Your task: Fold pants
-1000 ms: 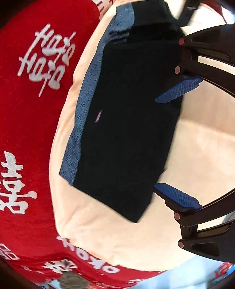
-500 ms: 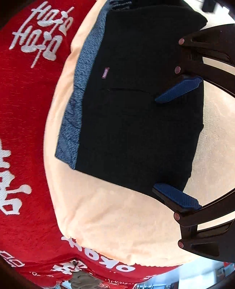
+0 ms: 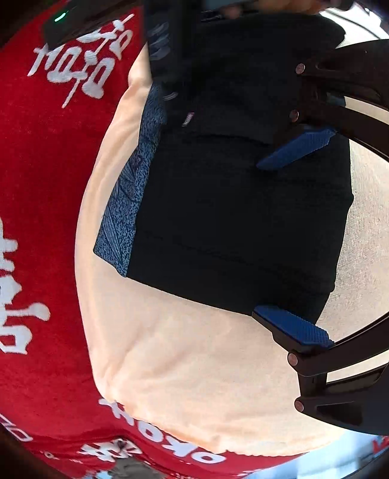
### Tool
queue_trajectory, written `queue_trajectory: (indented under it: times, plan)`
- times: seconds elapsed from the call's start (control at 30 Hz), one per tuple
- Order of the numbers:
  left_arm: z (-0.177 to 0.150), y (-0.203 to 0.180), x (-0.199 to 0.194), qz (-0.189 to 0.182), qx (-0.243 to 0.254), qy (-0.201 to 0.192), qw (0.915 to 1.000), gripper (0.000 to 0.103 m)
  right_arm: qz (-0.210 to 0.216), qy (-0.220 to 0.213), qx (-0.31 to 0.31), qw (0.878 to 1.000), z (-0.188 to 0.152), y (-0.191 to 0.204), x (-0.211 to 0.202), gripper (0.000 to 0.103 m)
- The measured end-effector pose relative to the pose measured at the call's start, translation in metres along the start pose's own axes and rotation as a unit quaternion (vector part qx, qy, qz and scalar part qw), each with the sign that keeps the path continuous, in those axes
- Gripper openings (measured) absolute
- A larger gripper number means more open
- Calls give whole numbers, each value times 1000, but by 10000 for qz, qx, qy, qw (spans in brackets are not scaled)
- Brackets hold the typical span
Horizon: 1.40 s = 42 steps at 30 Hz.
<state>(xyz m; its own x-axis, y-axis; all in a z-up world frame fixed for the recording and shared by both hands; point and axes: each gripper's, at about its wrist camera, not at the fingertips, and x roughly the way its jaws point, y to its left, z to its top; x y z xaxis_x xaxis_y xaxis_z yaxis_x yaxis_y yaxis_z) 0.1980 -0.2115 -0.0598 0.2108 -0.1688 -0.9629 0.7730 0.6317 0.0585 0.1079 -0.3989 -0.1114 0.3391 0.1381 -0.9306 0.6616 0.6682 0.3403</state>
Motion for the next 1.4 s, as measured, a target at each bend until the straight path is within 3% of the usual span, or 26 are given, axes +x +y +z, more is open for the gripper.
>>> queue_trajectory:
  times: [0.1,0.23,0.3,0.53,0.73,0.8,0.93,1.07,1.27,1.4]
  plan:
    - [3,7,7,-71,-161,111,9998,101,-910,-199,3,9957,19,1,-8,48]
    - [8,8,6,-7,-200,160,9997,101,-471,-126,153,9987,15,-11,-43,53]
    - [9,7,7,27,-208,193,9996,101,-541,-75,-124,9984,-6,-8,-63,70]
    - [12,0,7,92,-243,238,9994,101,-721,131,-265,9970,-98,-26,-109,74]
    - [4,-4,0,167,-232,251,9993,101,-679,620,167,9956,-144,-60,-82,78]
    - [3,-7,-2,176,-217,260,9993,101,-758,387,8,9964,-147,-54,-86,83]
    - [0,-15,-7,197,-196,261,9993,101,-919,438,-161,9947,-148,-45,-84,88]
    - [-2,-17,-22,-54,-404,197,9990,101,-735,393,-1,9965,-148,-50,-87,91]
    - [-24,-18,-40,-518,-877,274,9944,101,-792,387,-121,9960,-147,-47,-90,93]
    - [-50,-14,-41,-1026,-1265,410,9858,101,-809,386,-185,9958,-151,-43,-87,94]
